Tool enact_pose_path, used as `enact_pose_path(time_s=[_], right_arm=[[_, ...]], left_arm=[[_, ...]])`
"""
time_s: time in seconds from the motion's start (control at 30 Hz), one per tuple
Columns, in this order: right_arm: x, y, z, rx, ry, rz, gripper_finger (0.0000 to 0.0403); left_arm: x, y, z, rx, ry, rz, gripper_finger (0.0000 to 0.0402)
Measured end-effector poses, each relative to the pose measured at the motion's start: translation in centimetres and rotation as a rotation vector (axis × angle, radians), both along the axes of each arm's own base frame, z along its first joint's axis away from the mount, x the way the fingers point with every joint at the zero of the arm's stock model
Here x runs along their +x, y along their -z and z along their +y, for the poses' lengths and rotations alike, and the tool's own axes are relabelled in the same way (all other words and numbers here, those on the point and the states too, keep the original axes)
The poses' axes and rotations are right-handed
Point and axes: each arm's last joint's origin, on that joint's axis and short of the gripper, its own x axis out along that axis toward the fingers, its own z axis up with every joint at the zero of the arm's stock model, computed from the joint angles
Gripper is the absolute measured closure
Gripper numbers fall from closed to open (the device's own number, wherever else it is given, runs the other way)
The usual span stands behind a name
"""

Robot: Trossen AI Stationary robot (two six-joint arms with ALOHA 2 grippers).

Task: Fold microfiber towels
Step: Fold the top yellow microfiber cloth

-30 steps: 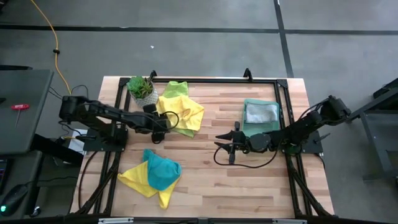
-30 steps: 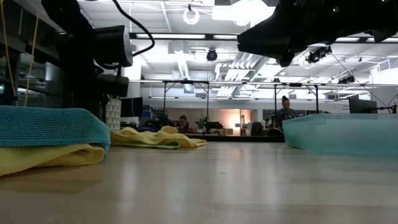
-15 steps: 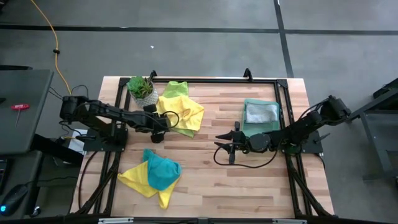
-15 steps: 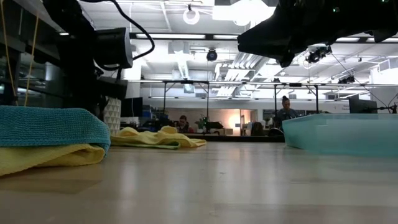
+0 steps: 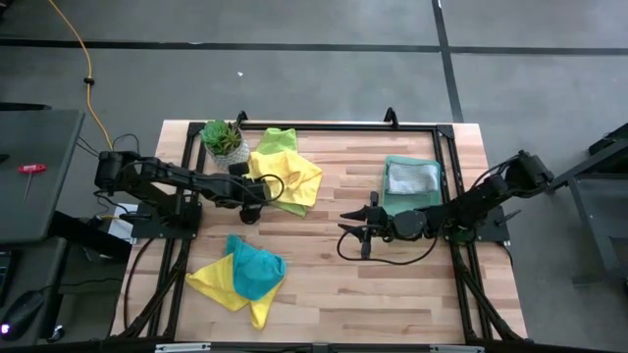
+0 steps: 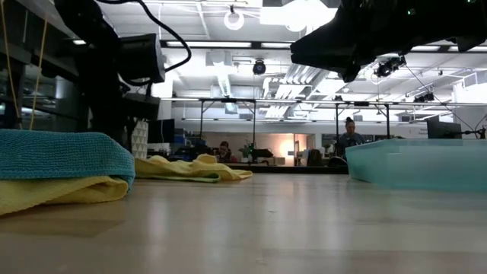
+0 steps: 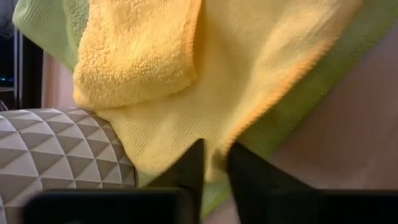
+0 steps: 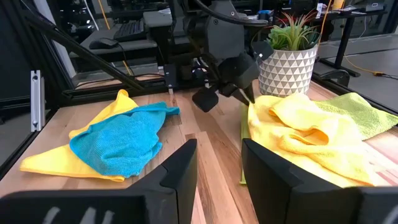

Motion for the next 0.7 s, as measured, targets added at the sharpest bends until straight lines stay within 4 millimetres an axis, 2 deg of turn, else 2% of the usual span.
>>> enact_pose_path(time_s=[0.03, 0.1, 0.27, 0.37, 0.47, 0.57, 0.7], right_arm=[[0.0, 0.0, 0.0, 0.000, 0.000, 0.000, 0.0284], [0.0, 0.0, 0.0, -0.006, -0.001, 0.001, 0.0284], [0.0, 0.0, 0.0, -0.007, -0.001, 0.001, 0.0284], [0.0, 0.0, 0.0, 0.000, -0.001, 0.002, 0.0284], [0.0, 0.2, 0.0, 0.008, -0.016, 0.016, 0.0284], [-0.1, 0.5, 0.2, 0.049, -0.057, 0.042, 0.0284], [-0.2, 1.0, 0.2, 0.085, -0.077, 0.097, 0.0284]], left_arm=[[0.2, -0.3, -0.1, -0.014, 0.004, -0.005, 0.0384], [0.9, -1.2, -0.3, -0.044, 0.017, -0.017, 0.0391], [3.2, -5.5, -1.5, -0.087, 0.076, -0.039, 0.0399], [4.5, -8.1, -2.4, -0.214, 0.119, -0.109, 0.0400], [5.5, -10.3, -3.7, -0.412, 0.179, -0.189, 0.0400], [5.8, -11.2, -5.0, -0.535, 0.229, -0.204, 0.0401], [5.3, -10.0, -6.1, -0.557, 0.251, -0.151, 0.0401]])
